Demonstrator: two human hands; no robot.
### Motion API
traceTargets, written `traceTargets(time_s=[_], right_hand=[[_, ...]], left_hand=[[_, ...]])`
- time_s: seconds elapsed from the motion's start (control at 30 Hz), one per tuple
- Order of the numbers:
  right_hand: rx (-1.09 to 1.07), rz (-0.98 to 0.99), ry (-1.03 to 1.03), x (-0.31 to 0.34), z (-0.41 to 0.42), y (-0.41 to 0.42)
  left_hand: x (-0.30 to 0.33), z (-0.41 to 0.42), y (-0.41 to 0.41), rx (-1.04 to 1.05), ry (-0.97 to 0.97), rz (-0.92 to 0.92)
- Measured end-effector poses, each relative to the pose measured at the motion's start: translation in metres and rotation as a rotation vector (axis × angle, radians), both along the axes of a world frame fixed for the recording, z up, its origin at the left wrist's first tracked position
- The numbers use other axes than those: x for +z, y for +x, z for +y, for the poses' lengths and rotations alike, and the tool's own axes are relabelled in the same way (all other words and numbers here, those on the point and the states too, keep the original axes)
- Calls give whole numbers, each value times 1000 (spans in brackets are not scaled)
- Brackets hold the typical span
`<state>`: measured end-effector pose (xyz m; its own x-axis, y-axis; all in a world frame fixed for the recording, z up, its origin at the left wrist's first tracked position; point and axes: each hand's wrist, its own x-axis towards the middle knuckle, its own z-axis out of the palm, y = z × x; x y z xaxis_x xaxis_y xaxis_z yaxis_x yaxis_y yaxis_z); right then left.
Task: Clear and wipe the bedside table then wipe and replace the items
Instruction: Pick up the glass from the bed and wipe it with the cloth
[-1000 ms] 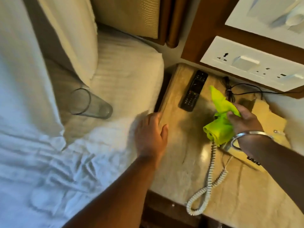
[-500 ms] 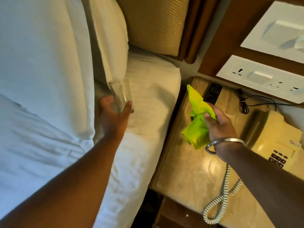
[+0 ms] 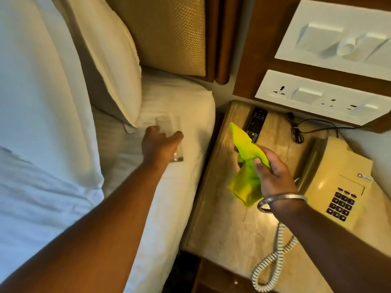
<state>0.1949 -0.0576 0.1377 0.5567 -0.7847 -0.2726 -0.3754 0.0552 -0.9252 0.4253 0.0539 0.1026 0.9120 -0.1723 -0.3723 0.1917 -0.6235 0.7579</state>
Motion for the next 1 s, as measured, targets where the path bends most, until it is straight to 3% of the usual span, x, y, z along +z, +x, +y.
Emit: traceTargets(time_s=[0.07, 0.17, 0.23, 0.33, 0.43, 0.57, 0.63, 0.73, 0.9, 1.0], right_hand=[[-26, -46, -2, 8, -8, 1], [-28, -105, -19, 15, -22, -5], [41, -64, -56, 17, -25, -6], [155, 161, -190, 9, -42, -9], [128, 297, -175, 8, -59, -19], [367, 242, -345, 2, -16, -53], [410, 208, -413, -5, -8, -57], [314, 230, -334, -5, -32, -45], [136, 34, -130, 4, -57, -29], [137, 23, -203, 4, -31, -39]], left_hand=[[1, -20, -29, -62, -211, 191], [3, -55, -84, -157, -461, 619], [4, -70, -115, -175, -507, 788], [-2, -84, -156, -188, -547, 926], [3, -93, -184, -158, -629, 992], [0, -109, -164, -57, -739, 941], [0, -126, -148, -109, -717, 889], [-1, -126, -157, -348, -680, 1022], [-8, -118, -150, -247, -678, 1038], [7, -131, -138, -234, -706, 968]])
